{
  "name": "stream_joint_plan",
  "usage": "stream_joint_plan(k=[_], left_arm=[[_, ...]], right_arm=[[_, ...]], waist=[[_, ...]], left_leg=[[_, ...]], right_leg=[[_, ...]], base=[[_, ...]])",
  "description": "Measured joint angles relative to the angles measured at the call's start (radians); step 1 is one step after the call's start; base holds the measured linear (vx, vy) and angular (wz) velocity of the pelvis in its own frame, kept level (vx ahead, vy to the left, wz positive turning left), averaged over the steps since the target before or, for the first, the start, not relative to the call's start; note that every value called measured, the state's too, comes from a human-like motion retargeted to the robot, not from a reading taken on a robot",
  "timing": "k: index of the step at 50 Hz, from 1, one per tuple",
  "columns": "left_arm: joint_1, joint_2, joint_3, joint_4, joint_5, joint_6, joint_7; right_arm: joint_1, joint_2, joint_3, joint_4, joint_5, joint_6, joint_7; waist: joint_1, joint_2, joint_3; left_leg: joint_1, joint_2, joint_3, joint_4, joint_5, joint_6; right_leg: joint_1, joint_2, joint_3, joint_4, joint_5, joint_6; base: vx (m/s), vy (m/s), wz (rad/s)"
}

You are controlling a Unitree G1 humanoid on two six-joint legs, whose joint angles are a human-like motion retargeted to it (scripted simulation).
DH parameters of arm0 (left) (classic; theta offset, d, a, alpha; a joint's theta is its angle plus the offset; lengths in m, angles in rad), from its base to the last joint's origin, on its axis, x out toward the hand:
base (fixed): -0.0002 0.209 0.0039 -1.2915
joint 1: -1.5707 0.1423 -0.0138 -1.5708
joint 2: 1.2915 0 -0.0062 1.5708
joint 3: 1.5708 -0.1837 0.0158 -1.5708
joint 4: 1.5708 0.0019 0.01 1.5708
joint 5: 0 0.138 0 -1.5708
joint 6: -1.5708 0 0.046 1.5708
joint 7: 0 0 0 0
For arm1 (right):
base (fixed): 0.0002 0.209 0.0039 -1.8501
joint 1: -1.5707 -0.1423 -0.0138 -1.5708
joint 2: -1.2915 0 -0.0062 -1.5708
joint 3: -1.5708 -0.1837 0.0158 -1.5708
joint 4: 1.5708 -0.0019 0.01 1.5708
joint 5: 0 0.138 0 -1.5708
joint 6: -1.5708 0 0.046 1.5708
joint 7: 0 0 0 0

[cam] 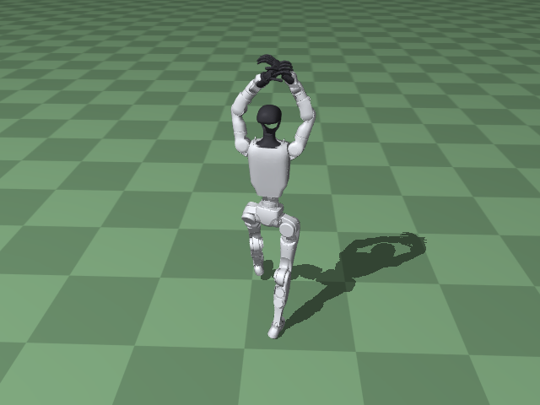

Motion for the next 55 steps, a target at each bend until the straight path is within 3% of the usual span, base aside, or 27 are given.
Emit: stream_joint_plan(k=[5, 10, 13, 15, 20, 25, 30, 33, 38, 45, 49, 55], left_arm=[[-0.012, -0.006, 0.0, -0.001, -0.016, 0.005, 0.01], [-0.025, -0.01, 0.0, -0.005, -0.019, 0.005, 0.001], [-0.023, -0.003, 0.0, -0.005, -0.02, 0.0, -0.003], [-0.007, 0.005, 0.0, -0.005, -0.015, 0.007, 0.007], [0.002, 0.023, 0.0, 0.0, 0.013, 0.007, 0.002], [0.018, 0.026, 0.0, -0.012, 0.008, 0.005, -0.002], [0.037, 0.029, 0.0, -0.025, -0.008, -0.024, 0.019], [0.039, 0.022, 0.0, -0.027, -0.013, -0.042, 0.034], [0.037, 0.013, 0.0, -0.025, 0.019, -0.063, 0.012], [0.053, 0.013, 0.0, -0.02, 0.056, -0.065, -0.004], [0.078, 0.02, 0.0, -0.03, 0.028, -0.064, 0.003], [0.089, 0.017, 0.0, -0.032, 0.026, -0.065, -0.006]], right_arm=[[-0.005, -0.008, 0.0, -0.006, 0.03, 0.008, 0.002], [-0.015, -0.02, 0.0, -0.015, 0.052, 0.014, 0.013], [-0.014, -0.018, 0.0, -0.022, 0.048, 0.019, 0.02], [-0.002, -0.018, 0.0, -0.009, -0.062, 0.02, -0.041], [0.02, 0.01, -0.02, -0.034, -0.039, 0.02, -0.016], [0.028, -0.005, -0.005, -0.042, -0.004, 0.018, 0.003], [0.039, -0.022, -0.002, -0.043, -0.007, 0.019, 0.014], [0.035, -0.022, -0.002, -0.04, -0.009, 0.012, 0.009], [0.023, -0.02, -0.002, -0.035, -0.024, 0.014, 0.012], [0.038, -0.019, 0.0, -0.034, -0.036, 0.02, 0.025], [0.055, -0.017, 0.0, -0.04, -0.055, 0.024, 0.023], [0.063, -0.021, 0.0, -0.042, -0.06, 0.037, 0.028]], waist=[[-0.009, 0.006, -0.045], [-0.024, 0.009, -0.088], [-0.056, 0.005, -0.119], [-0.082, 0.004, -0.137], [-0.086, 0.026, -0.122], [-0.109, 0.011, -0.115], [-0.185, -0.025, -0.109], [-0.233, -0.055, -0.091], [-0.27, -0.106, -0.037], [-0.258, -0.101, 0.04], [-0.278, -0.084, 0.059], [-0.293, -0.053, 0.076]], left_leg=[[0.151, 0.012, 0.059, 0.0, -0.068, 0.0], [0.259, -0.002, 0.135, 0.0, -0.039, 0.0], [0.269, -0.046, 0.096, 0.0, -0.06, 0.0], [0.302, -0.068, 0.065, 0.0, -0.092, 0.0], [0.425, -0.068, 0.009, 0.004, -0.167, 0.0], [0.456, -0.077, -0.036, 0.053, -0.248, 0.0], [0.474, -0.109, -0.114, 0.083, -0.302, 0.0], [0.492, -0.13, -0.159, 0.082, -0.324, 0.0], [0.511, -0.146, -0.215, 0.069, -0.321, 0.0], [0.573, -0.14, -0.255, 0.091, -0.34, 0.0], [0.613, -0.133, -0.284, 0.087, -0.352, 0.0], [0.657, -0.106, -0.353, 0.092, -0.387, 0.0]], right_leg=[[0.022, -0.009, 0.015, 0.032, -0.029, 0.0], [0.051, -0.028, 0.007, 0.072, -0.001, 0.0], [0.05, -0.052, -0.031, 0.127, 0.079, 0.0], [0.051, -0.066, -0.052, 0.184, 0.161, 0.0], [-0.028, -0.076, -0.118, 0.482, 0.347, 0.0], [-0.19, -0.175, -0.297, 0.716, 0.216, -0.042], [-0.262, -0.196, -0.409, 0.488, 0.122, -0.032], [-0.283, -0.173, -0.419, 0.208, 0.171, -0.003], [-0.408, -0.081, -0.308, -0.135, 0.339, 0.0], [-0.586, -0.05, -0.381, -0.18, 0.395, 0.0], [-0.602, -0.067, -0.42, -0.18, 0.412, 0.0], [-0.558, -0.041, -0.341, -0.18, 0.409, 0.0]], base=[[0.5, 0.19, -0.29], [0.5, 0.33, 0.07], [0.49, 0.43, 0.73], [0.56, 0.38, 0.66], [0.51, 0.3, 0.45], [0.35, 0.21, 0.47], [0.29, 0.1, 0.88], [0.22, -0.06, 0.87], [0.08, -0.27, 0.64], [0.17, -0.1, 0.28], [0.31, 0.04, 0.45], [0.36, -0.07, 0.63]])
